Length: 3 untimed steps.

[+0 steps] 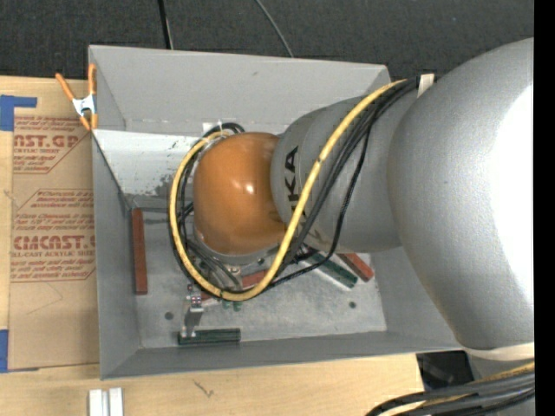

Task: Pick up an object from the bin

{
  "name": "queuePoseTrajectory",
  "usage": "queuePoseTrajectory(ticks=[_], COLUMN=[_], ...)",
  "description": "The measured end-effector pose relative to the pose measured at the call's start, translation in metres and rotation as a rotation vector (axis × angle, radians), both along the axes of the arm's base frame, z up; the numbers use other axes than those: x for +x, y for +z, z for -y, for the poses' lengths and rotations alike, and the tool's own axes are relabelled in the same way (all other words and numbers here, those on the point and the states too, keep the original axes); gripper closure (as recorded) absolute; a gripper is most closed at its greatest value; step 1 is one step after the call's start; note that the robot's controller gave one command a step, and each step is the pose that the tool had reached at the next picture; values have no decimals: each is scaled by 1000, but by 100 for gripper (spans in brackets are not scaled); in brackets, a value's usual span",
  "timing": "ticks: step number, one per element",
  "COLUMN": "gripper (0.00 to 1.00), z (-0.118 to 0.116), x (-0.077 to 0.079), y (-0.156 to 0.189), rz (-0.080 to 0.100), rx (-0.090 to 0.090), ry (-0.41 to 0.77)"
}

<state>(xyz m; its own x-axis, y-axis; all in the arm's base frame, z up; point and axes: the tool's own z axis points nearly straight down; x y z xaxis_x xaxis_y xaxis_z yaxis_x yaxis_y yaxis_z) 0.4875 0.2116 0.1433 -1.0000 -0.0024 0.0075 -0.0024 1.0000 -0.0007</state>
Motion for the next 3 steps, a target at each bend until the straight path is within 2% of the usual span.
queuePoseTrajectory(ticks=[1, 2, 3], gripper=[0, 0, 0], z=[1, 19, 56], x=[2, 0, 6], y=[4, -6, -51], rz=[7, 10, 10], rx=[2, 4, 2], ry=[-2, 99, 258])
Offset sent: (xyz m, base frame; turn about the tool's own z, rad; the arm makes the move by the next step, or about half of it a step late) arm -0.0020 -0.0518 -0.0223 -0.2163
